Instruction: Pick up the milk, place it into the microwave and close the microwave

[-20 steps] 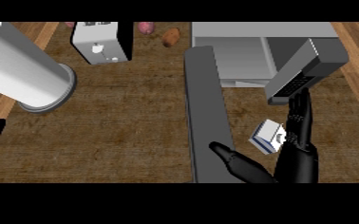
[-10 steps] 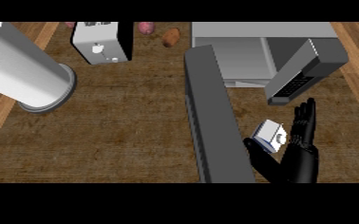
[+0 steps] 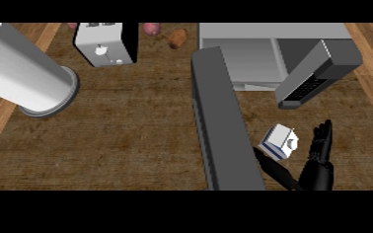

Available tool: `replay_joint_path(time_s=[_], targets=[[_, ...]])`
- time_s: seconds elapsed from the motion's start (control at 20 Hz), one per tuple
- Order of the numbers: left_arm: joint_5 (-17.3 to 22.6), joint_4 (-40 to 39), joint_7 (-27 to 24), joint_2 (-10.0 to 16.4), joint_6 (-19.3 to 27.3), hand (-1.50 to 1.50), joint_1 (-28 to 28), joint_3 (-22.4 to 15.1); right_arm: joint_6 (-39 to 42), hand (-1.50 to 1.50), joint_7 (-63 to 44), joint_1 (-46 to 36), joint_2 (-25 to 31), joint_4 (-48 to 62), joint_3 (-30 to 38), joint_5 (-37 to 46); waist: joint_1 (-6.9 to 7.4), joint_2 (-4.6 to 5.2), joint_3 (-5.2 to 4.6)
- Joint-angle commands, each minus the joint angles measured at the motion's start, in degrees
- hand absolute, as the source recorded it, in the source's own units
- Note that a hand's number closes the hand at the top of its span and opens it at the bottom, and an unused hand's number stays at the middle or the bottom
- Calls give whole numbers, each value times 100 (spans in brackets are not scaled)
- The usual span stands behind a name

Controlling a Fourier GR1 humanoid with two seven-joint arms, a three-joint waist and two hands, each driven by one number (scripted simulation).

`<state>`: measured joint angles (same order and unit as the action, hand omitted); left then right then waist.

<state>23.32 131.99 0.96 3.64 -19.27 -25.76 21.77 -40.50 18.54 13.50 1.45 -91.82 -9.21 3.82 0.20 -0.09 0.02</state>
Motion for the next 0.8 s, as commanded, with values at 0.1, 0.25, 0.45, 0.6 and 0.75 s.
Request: replay_joint_path(time_s=[0.1, 0.25, 0.45, 0.6, 0.75], targets=[[469, 195, 168, 61, -251, -150, -59, 510, 389, -150, 728, -171, -16, 750, 515, -519, 15, 2, -1], [162, -464, -172, -45, -481, -150, 106, 353, 708, -150, 1814, -75, -139, 1562, 658, -1095, 1, 5, 1], [560, 467, 792, 58, -36, -150, 201, 398, 1305, -150, 2209, -56, -11, 1957, 965, -1262, -4, 4, 1], [145, 50, 199, -270, -406, -150, 48, 395, 1239, -150, 2452, -559, -132, 2835, 1089, -1155, 12, 6, -1], [794, 271, 504, -63, -445, -150, 26, 713, 1027, -150, 2903, -899, -139, 3484, 1291, -1307, 26, 5, 1]])
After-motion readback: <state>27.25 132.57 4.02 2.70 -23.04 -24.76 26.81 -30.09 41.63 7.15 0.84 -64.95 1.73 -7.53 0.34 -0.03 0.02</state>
